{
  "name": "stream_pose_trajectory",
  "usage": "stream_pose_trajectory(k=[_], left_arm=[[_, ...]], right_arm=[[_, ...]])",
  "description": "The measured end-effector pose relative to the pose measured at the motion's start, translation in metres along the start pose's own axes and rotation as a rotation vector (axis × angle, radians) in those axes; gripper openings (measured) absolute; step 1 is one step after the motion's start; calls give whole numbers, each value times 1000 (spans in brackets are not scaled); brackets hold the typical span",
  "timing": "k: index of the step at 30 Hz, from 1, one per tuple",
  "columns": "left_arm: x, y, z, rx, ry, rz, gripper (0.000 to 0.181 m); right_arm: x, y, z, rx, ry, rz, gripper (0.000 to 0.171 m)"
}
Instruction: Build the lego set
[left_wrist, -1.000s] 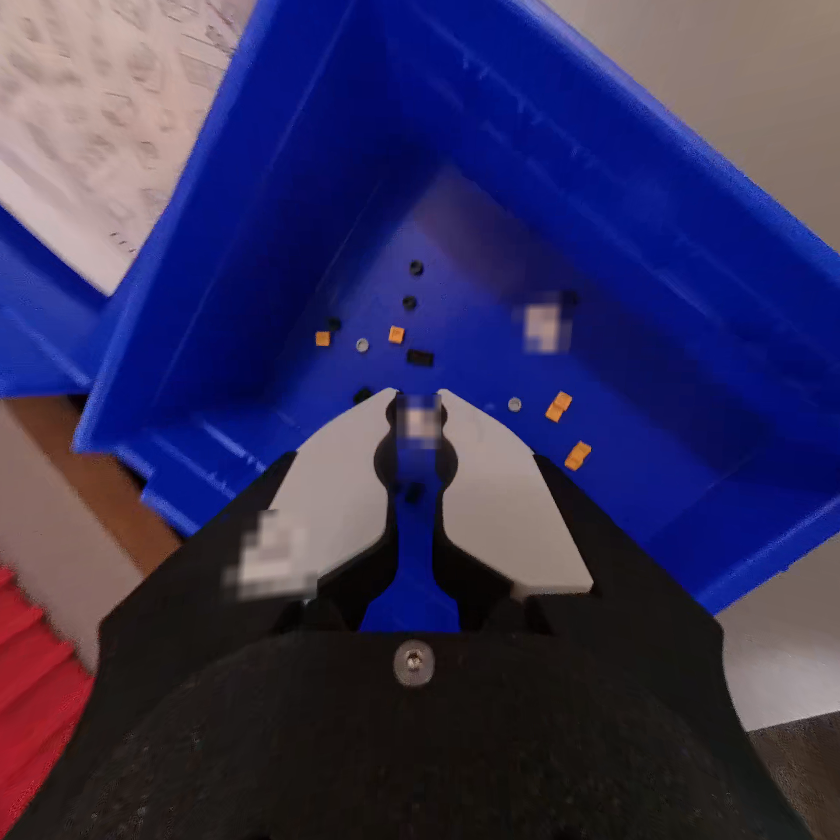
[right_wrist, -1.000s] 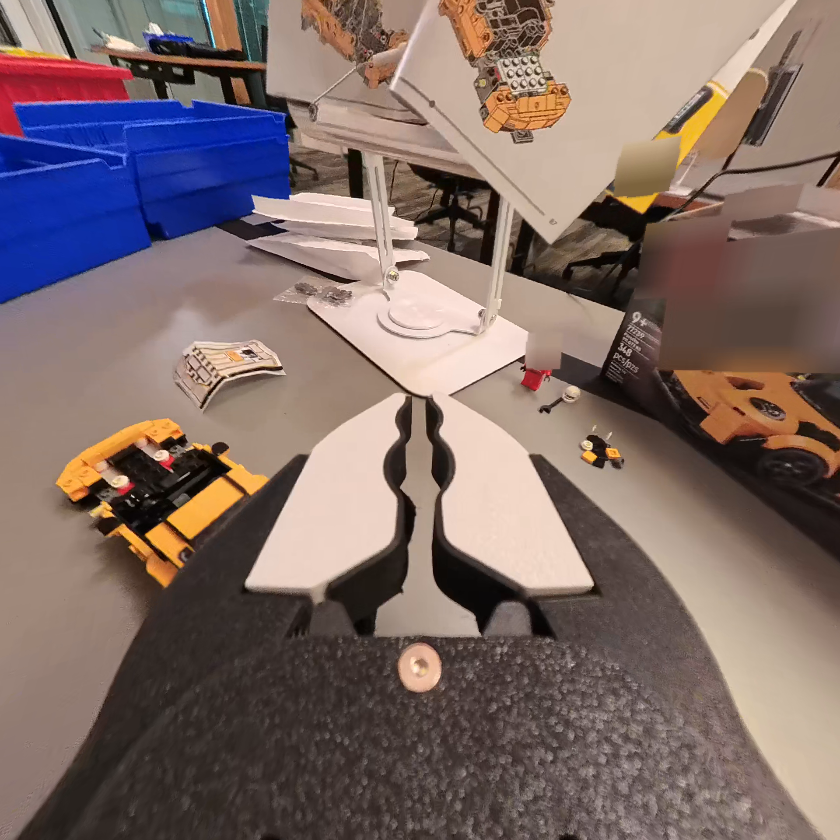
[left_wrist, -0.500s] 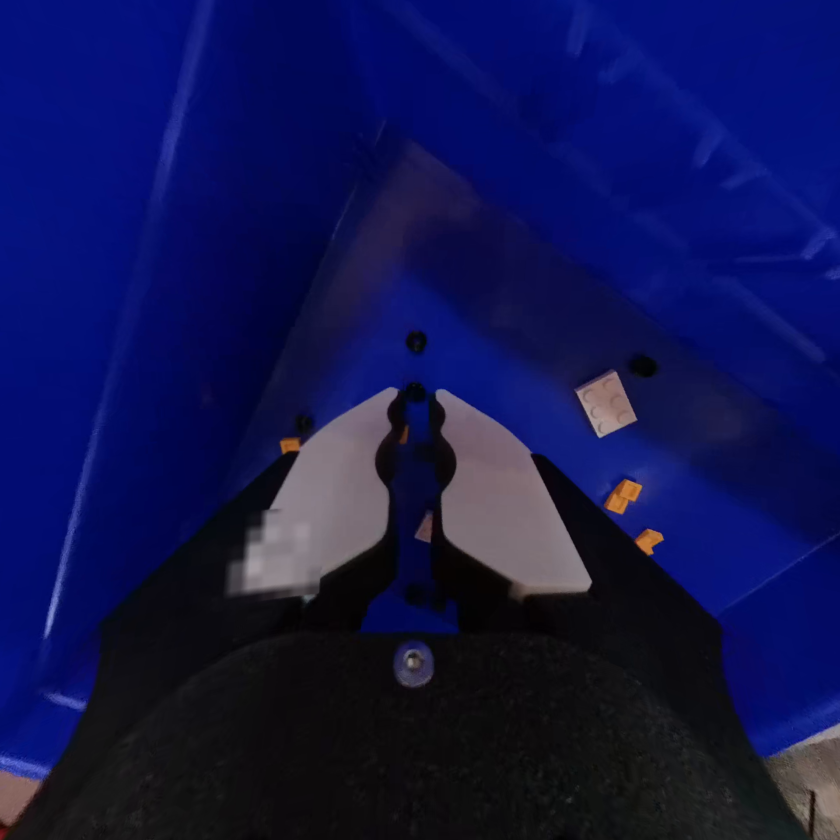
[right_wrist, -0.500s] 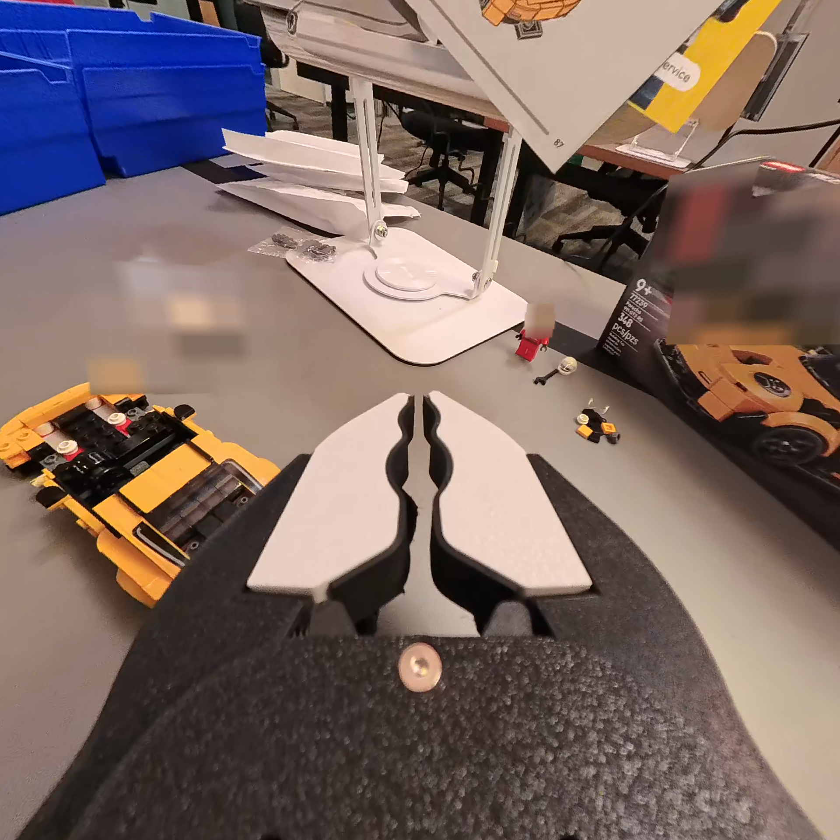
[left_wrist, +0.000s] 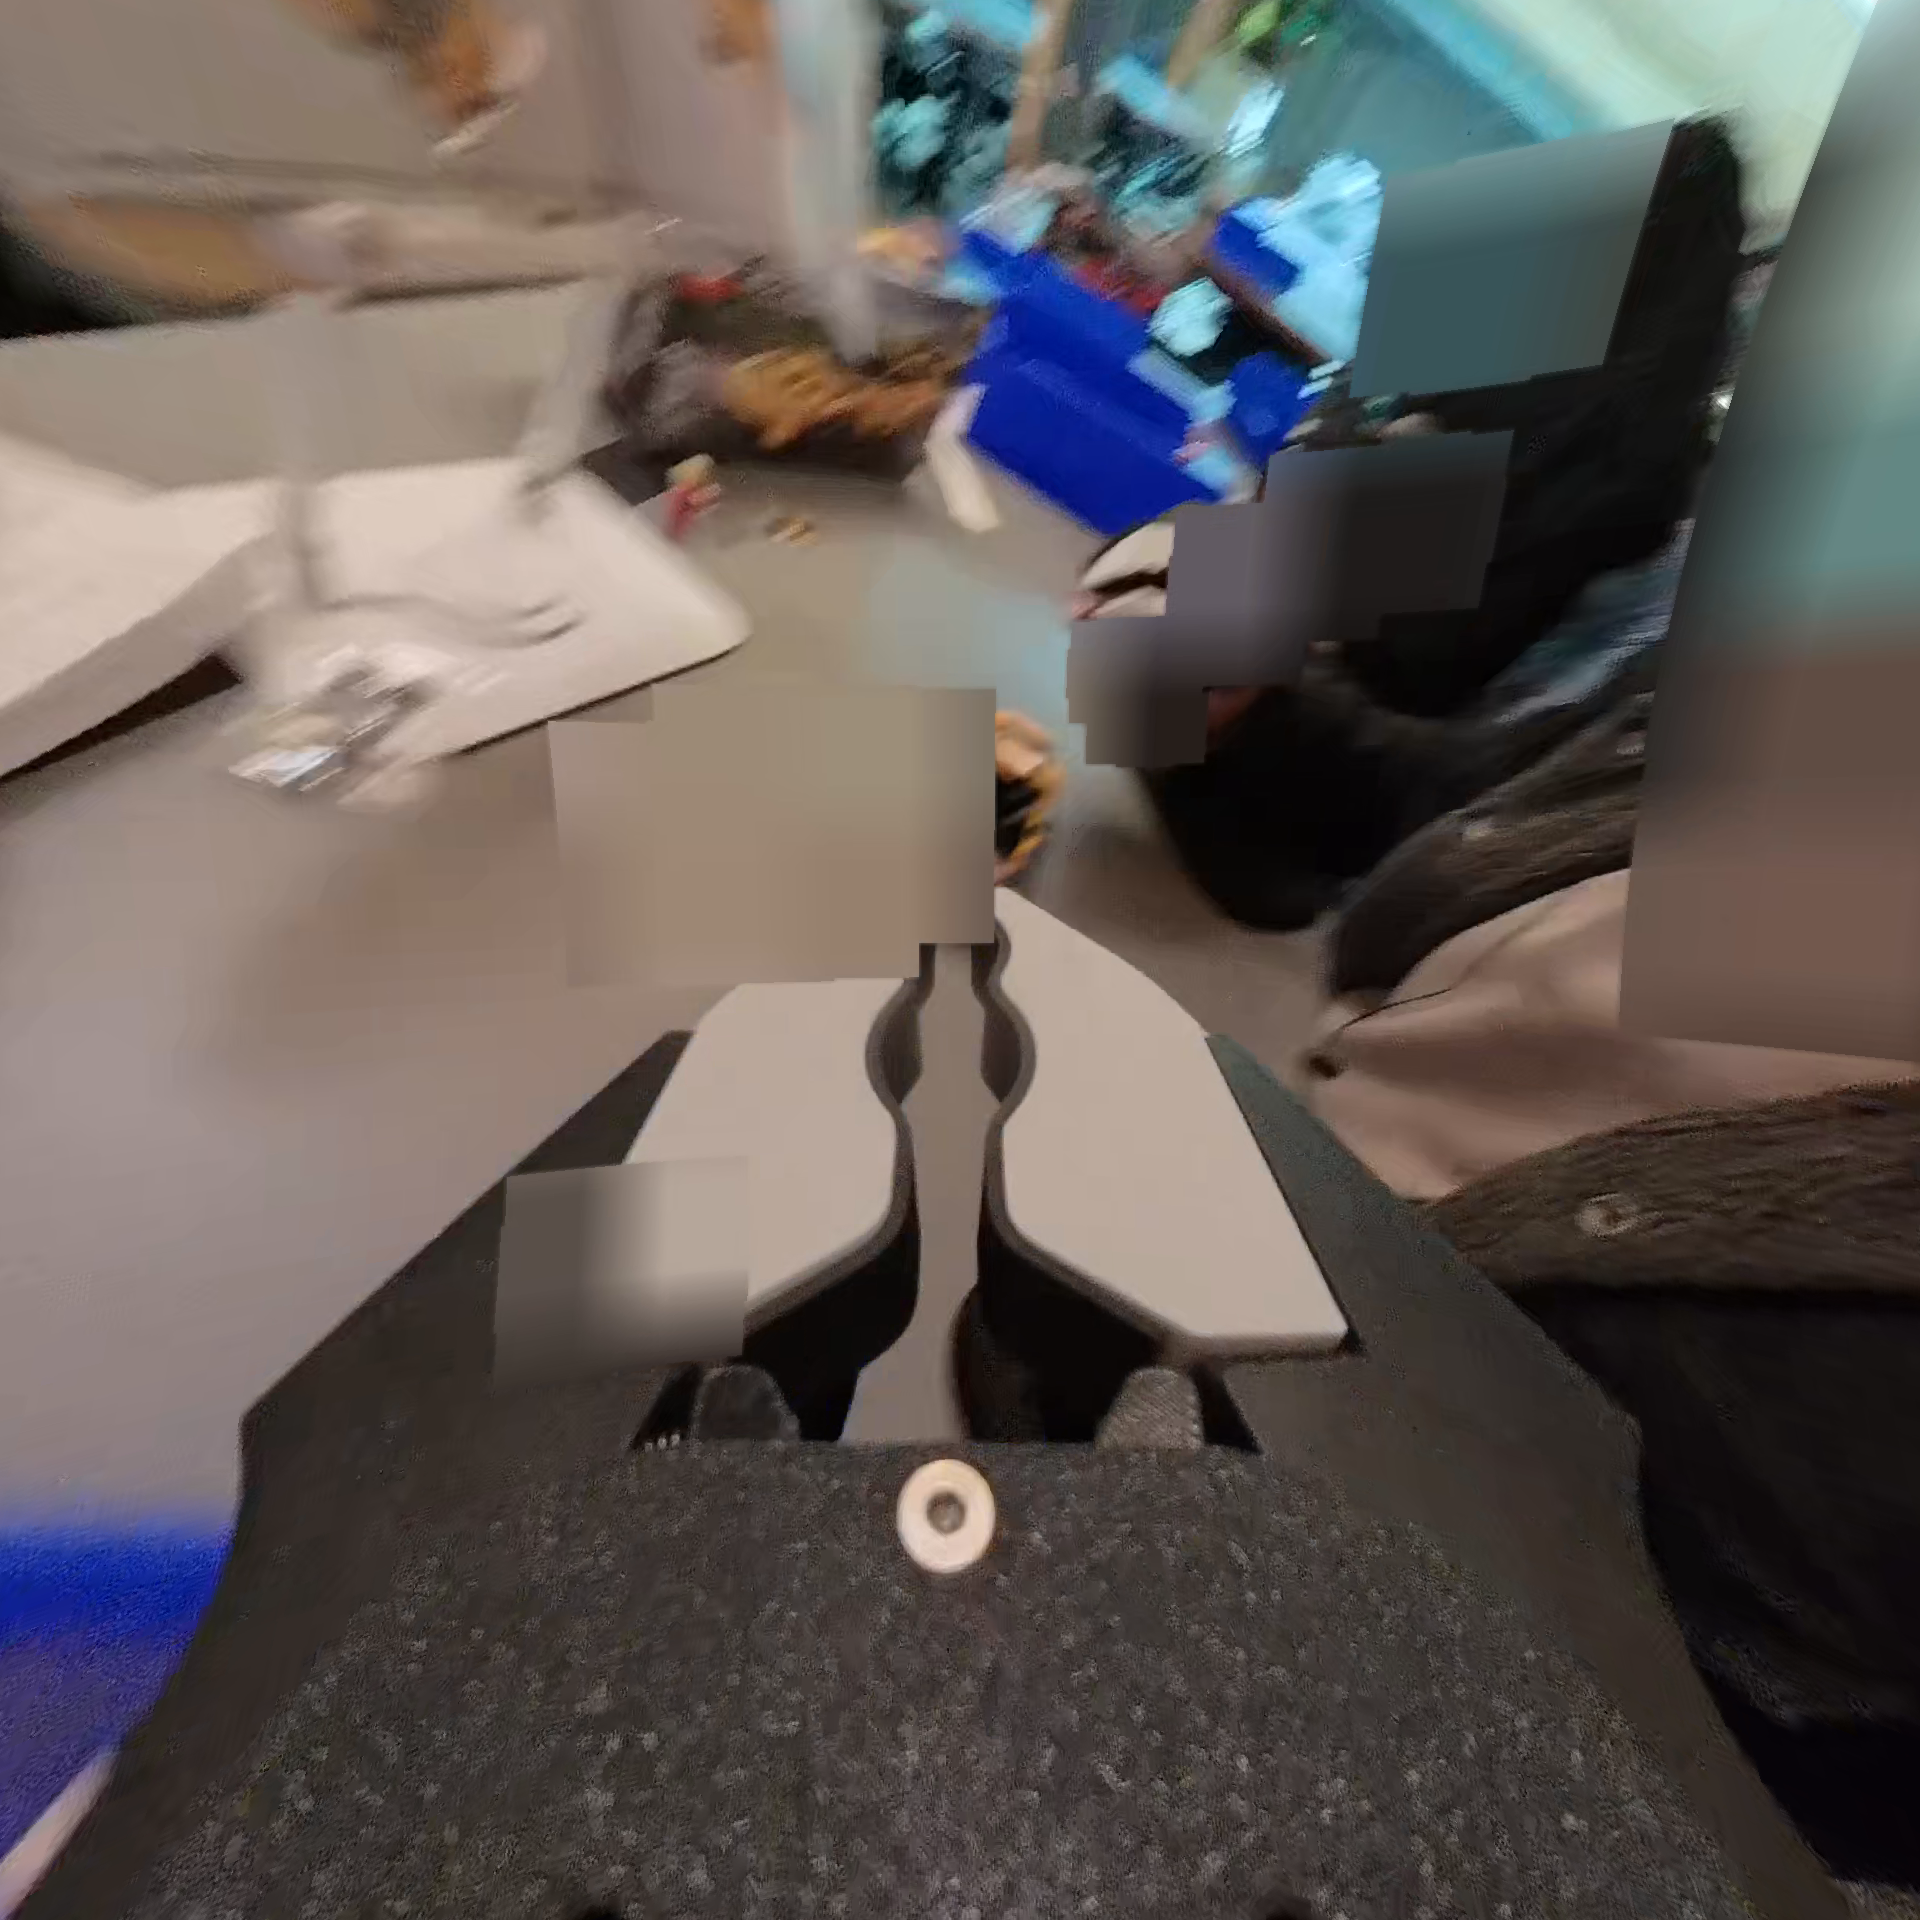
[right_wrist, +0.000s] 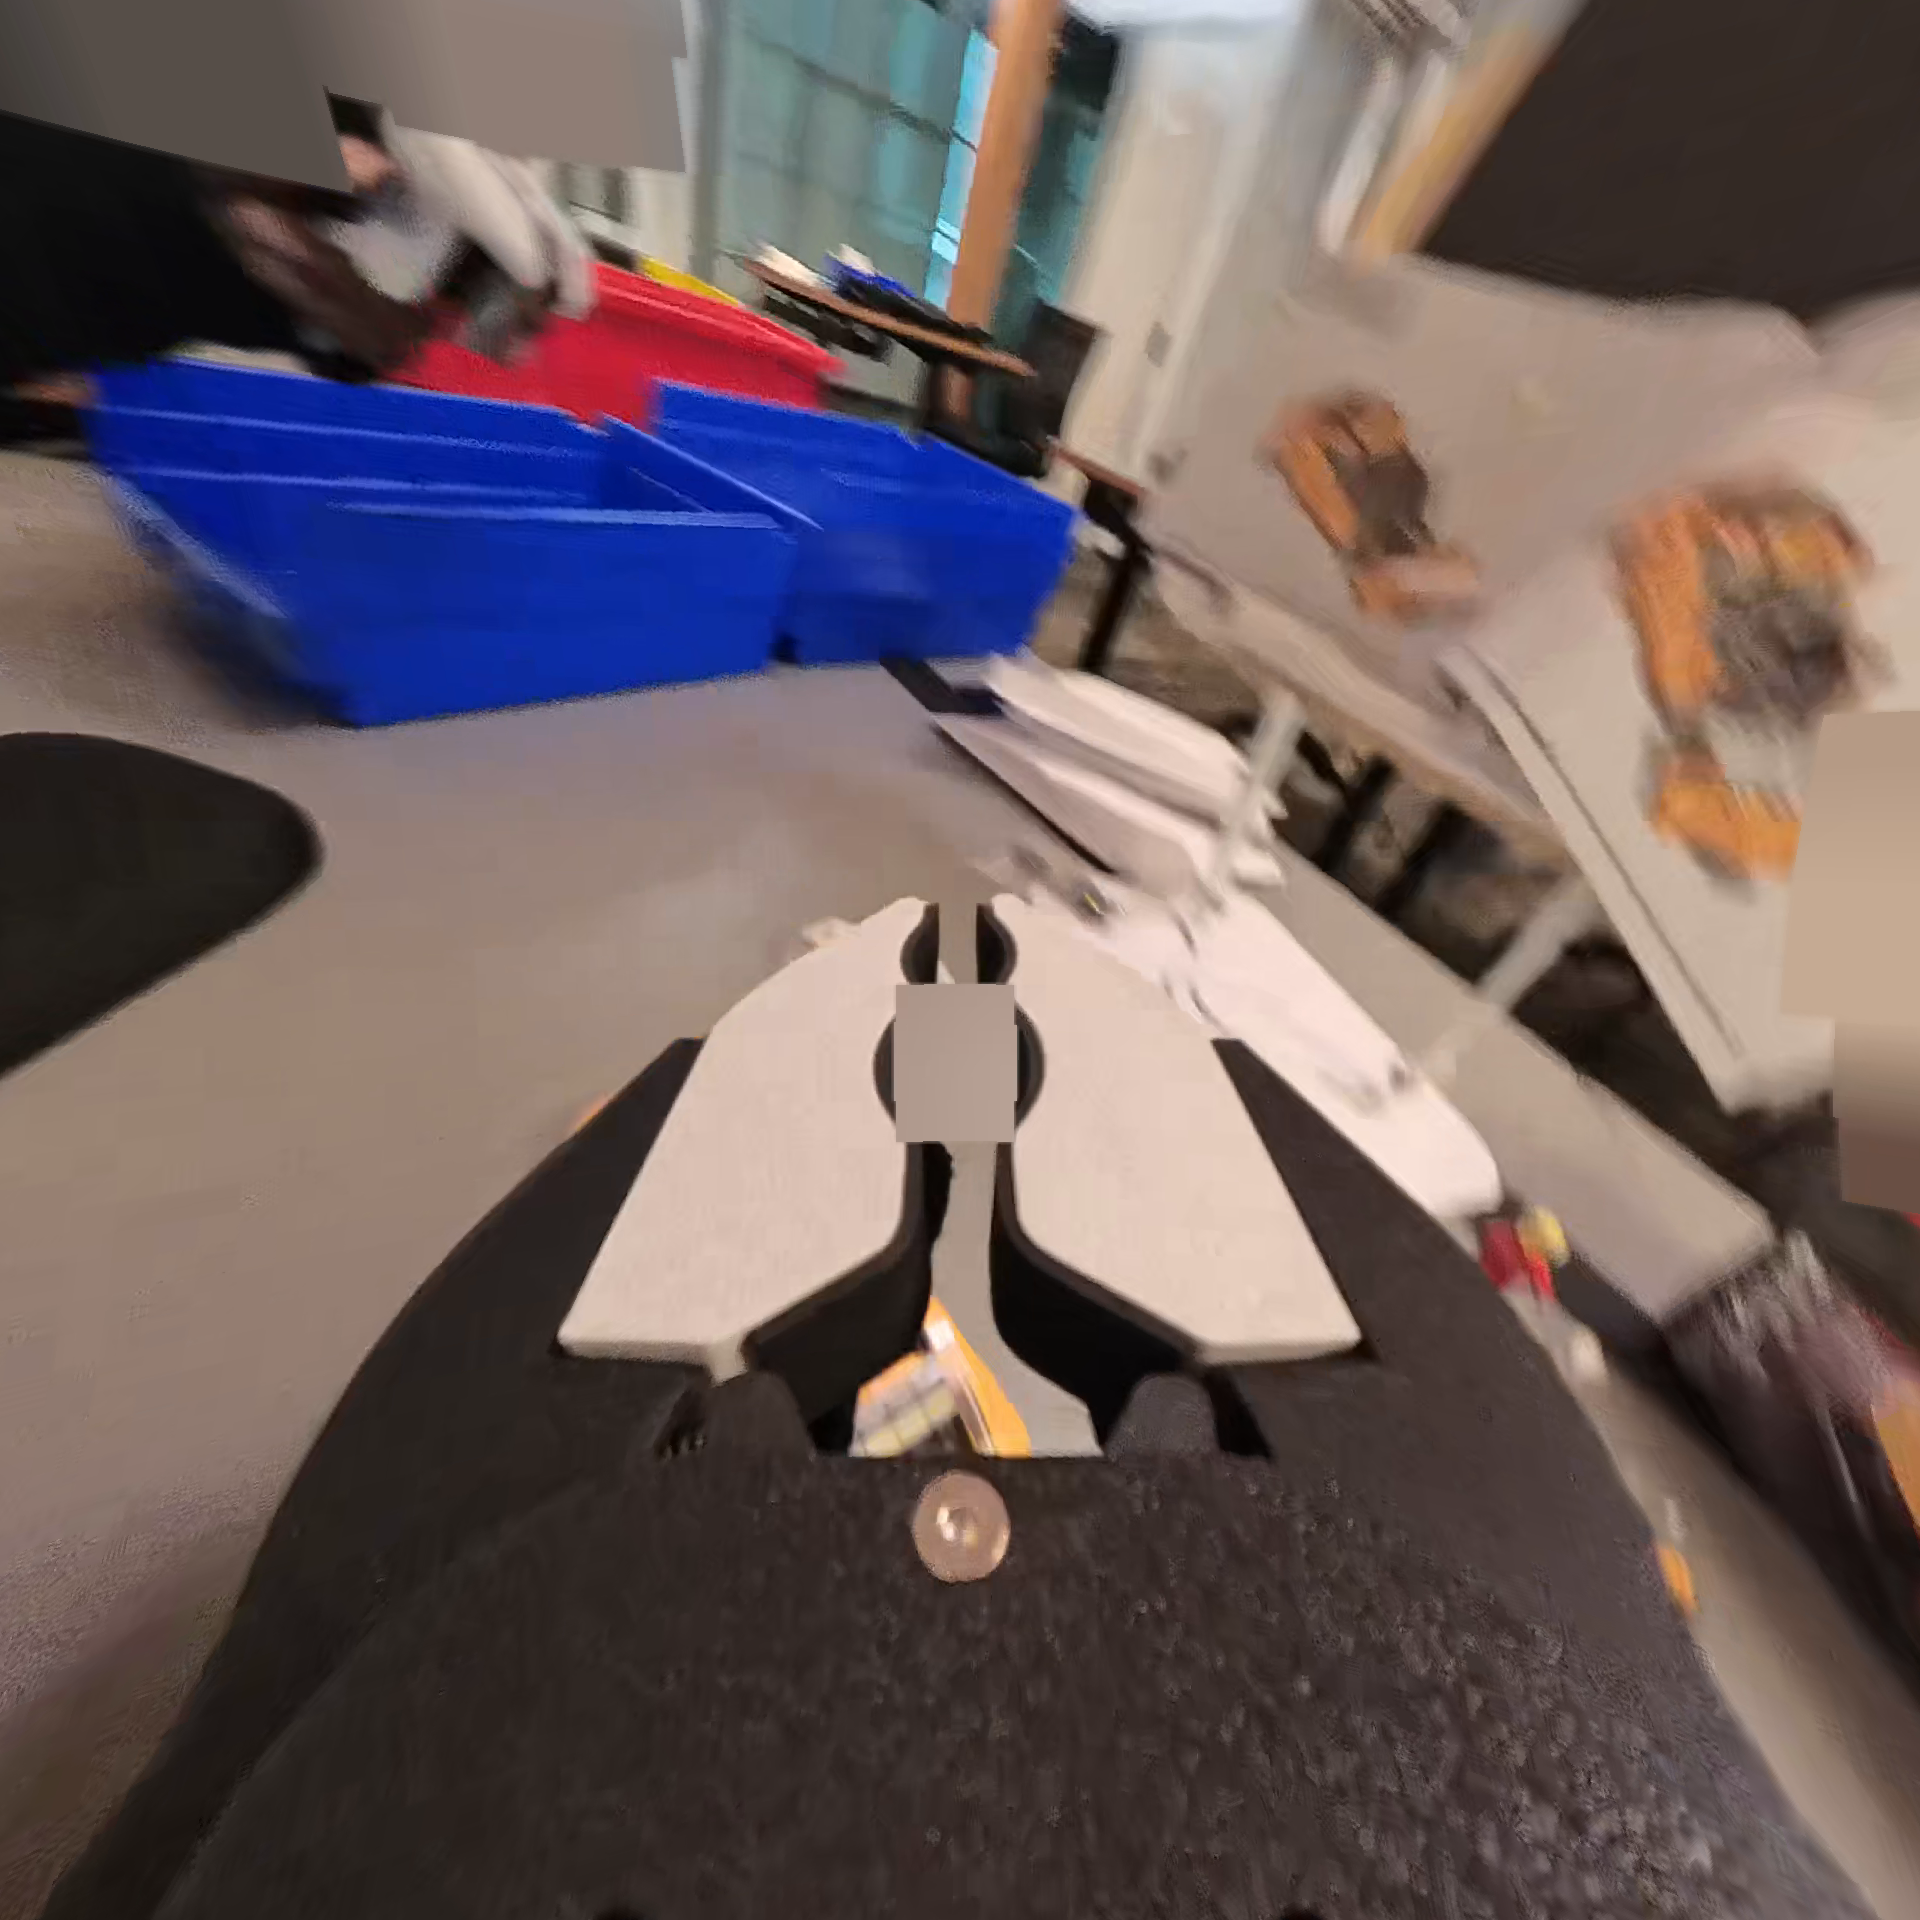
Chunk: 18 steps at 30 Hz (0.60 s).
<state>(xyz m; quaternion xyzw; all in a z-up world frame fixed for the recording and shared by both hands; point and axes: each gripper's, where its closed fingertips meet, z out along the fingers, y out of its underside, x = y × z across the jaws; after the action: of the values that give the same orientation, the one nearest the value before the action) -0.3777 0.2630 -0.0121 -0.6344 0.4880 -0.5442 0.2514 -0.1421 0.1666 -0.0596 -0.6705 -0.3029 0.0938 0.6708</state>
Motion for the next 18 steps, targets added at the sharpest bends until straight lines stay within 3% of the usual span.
stream_pose_trajectory(k=[3,7,11,18], left_arm=[[70,-16,46,136,289,-48,7],[120,-15,98,214,569,-162,6],[137,-6,132,214,667,-219,6],[148,0,156,173,725,-280,6]], right_arm=[[-48,-58,15,122,-139,-167,11],[-92,-112,19,235,-250,-382,12],[-101,-114,15,195,-287,-517,12],[-98,-96,4,117,-292,-548,13]])
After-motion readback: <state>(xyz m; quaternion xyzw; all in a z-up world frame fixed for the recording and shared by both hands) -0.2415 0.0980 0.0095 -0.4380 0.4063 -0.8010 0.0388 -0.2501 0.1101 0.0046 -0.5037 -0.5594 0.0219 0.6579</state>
